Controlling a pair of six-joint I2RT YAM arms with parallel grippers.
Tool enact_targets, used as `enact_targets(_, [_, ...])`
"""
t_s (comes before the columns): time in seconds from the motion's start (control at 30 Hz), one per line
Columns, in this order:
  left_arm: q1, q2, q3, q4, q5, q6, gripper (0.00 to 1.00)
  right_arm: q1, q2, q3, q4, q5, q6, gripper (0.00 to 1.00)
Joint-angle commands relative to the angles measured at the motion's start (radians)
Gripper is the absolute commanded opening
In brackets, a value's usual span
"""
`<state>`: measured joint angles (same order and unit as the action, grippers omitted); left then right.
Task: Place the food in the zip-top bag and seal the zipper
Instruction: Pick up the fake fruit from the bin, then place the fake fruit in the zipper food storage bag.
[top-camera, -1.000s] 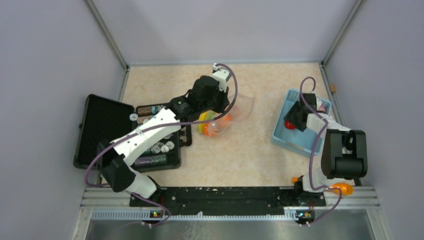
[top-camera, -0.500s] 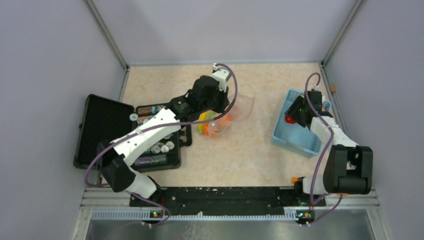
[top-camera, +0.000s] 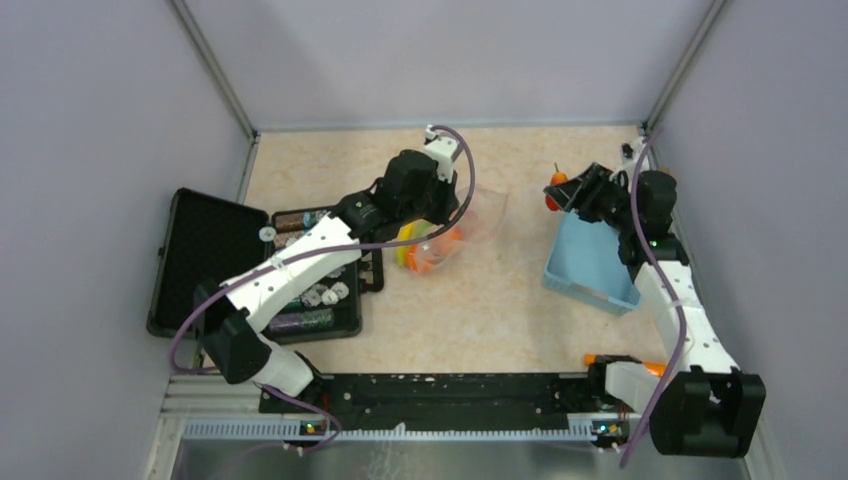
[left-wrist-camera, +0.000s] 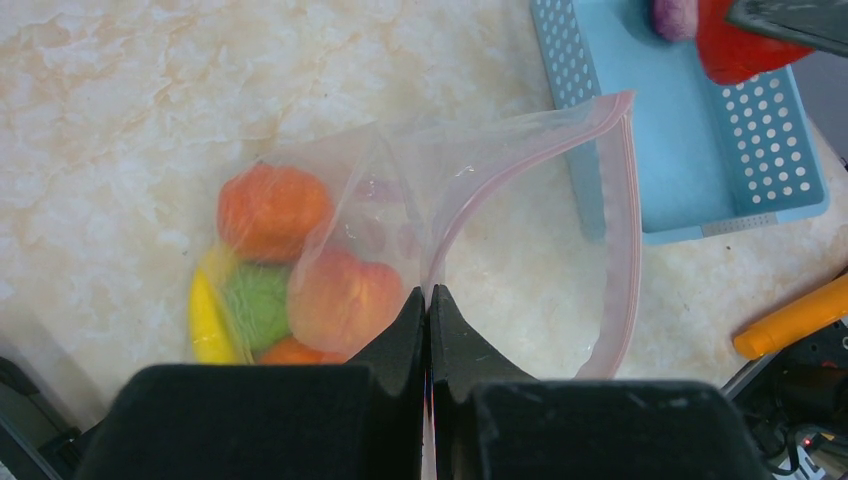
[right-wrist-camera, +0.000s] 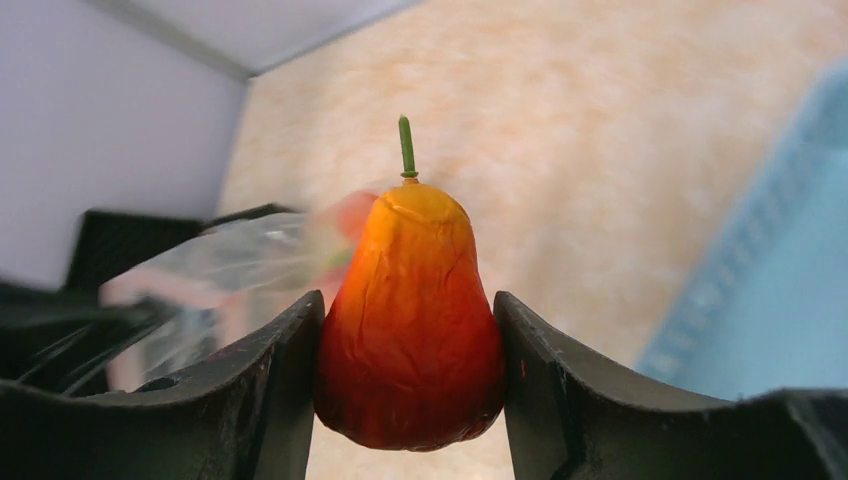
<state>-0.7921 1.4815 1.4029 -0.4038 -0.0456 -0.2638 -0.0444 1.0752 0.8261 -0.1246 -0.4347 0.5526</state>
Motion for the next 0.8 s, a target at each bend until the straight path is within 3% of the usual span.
enact_targets(0.0, [-0.002, -0.001, 0.049, 0.039, 0.004, -0.008, 0.00, 0.052, -0.101, -0.007, 0.308, -0.344, 0.023, 0.05])
enact_targets(0.27, [-0.001, 0.006, 0.071, 0.028, 0.022, -0.041, 0.00, 0.199, -0.102, 0.050, 0.251, -0.376, -0.088, 0.09])
enact_targets(0.53, [0.001, 0.060, 0.201, -0.117, -0.022, -0.100, 0.00, 0.402, -0.024, 0.173, -0.017, -0.117, -0.268, 0.06])
enact_targets(0.77, [0.003, 0.094, 0.248, -0.195, -0.057, -0.149, 0.00, 0.458, 0.042, 0.246, -0.065, 0.089, -0.228, 0.02])
